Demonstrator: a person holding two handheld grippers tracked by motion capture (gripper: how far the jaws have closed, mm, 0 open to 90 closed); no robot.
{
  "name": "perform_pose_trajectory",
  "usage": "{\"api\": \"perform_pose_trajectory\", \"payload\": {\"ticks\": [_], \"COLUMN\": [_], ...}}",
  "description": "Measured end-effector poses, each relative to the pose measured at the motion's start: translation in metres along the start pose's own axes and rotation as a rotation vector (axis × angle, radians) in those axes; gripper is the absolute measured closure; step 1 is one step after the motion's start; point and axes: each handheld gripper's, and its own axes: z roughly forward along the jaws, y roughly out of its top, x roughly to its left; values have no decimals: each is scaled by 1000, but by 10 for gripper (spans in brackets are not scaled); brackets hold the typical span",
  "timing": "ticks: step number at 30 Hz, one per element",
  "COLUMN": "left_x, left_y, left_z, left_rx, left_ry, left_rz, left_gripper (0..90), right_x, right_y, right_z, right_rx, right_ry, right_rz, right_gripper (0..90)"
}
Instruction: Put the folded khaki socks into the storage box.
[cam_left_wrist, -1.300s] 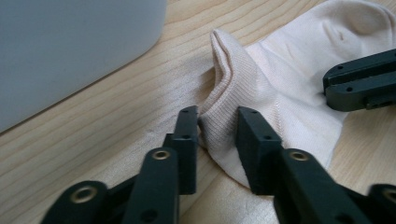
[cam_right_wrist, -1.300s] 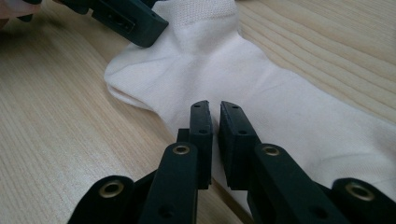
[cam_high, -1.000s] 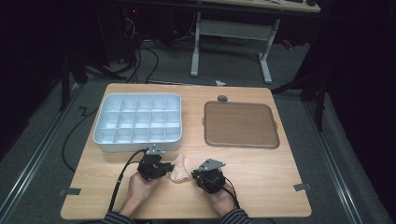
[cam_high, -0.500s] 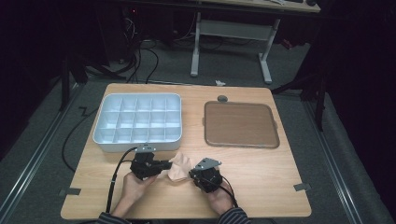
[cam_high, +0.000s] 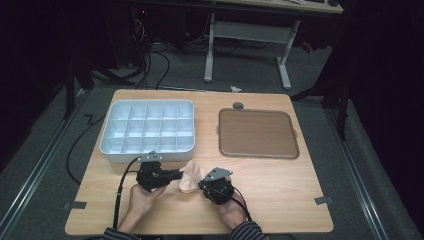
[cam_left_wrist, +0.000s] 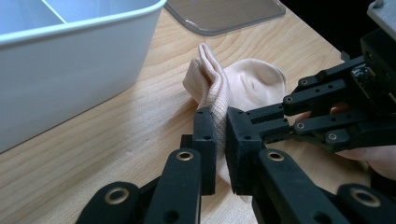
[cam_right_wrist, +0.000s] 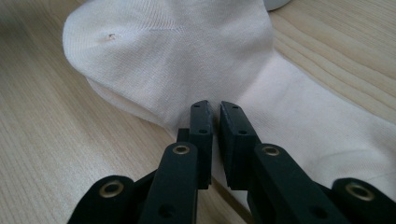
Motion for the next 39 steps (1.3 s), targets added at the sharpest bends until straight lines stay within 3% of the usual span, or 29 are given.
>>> {"api": "perform_pose_trajectory", "payload": {"ticks": [3, 7, 28, 34, 39], "left_x": [-2, -8, -12, -10, -6], "left_y": [2, 7, 15, 14, 11], "left_z": [-1, -2, -2, -4, -9], "left_rx": [-4, -4, -14, 5, 6], "left_ry": [3, 31, 4, 17, 26], "left_rz": [11, 65, 78, 77, 65], "left_gripper": [838, 841, 847, 847, 847], "right_x": [1, 1, 17, 16, 10], "right_y": [1, 3, 22, 22, 20], "right_z": [1, 3, 22, 16, -2], "right_rx": [0, -2, 10, -10, -55], "right_ry": [3, 10, 44, 45, 18], "right_rz": [1, 5, -18, 3, 18], "right_gripper": [836, 835, 830, 758, 736]}}
